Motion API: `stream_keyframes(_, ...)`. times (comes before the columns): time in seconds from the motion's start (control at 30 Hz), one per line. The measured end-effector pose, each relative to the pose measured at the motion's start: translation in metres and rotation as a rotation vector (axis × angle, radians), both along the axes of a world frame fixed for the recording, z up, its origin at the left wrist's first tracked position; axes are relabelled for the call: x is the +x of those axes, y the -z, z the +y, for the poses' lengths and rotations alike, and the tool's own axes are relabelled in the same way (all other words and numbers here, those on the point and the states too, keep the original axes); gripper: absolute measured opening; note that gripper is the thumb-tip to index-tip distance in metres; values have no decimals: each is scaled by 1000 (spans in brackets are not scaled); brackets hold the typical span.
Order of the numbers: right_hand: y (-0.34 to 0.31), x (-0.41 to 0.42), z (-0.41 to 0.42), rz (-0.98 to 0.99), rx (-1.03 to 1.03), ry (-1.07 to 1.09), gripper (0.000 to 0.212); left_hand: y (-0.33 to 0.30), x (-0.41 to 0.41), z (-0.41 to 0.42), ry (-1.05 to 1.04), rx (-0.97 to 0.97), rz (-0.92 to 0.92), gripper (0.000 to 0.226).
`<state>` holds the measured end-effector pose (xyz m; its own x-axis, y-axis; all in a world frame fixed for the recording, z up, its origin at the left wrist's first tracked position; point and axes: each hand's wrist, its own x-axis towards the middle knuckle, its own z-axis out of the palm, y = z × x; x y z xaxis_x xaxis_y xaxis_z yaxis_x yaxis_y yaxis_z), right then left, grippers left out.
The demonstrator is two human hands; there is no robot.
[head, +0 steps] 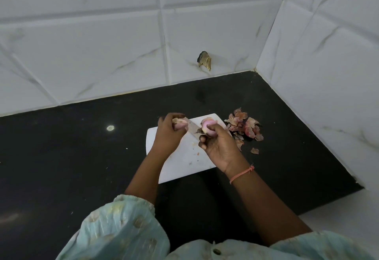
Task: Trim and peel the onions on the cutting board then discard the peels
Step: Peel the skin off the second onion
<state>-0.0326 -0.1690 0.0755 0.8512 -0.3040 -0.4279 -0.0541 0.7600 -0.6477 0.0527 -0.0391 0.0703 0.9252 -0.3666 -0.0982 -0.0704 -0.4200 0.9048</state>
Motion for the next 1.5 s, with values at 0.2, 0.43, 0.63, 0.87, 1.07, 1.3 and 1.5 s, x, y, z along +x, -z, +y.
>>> stream_keyframes(0.2, 5, -2, -4, 31, -244, 18, 9, 25, 6, -22, 102, 526, -443, 41)
stream_keyframes(0.43, 7, -7, -13, -31, -614, 20, 15, 58, -17, -24, 194, 769, -471, 38)
stream_keyframes(0.63, 1, -7, -13, -57, -857, 89, 17, 63, -36, -20, 313, 827, -493, 43)
stream_keyframes(0.87, -2, -8, -6, -25, -1040, 242, 16, 41, -33, -16, 243, 511, -376, 51)
stream_keyframes(1.07, -4, -8, 9, -49, -1252, 319, 12, -24, -35, -25, 9, -442, 523, 40)
stream_keyframes(1.3, -8, -7, 20, -136, -1462, 288, 10, -25, -40, -34, -99, -649, 631, 46)
stream_keyframes(1.5, -15, -8, 27, -193, -1453, 237, 5, -18, -30, -32, -138, -710, 687, 64)
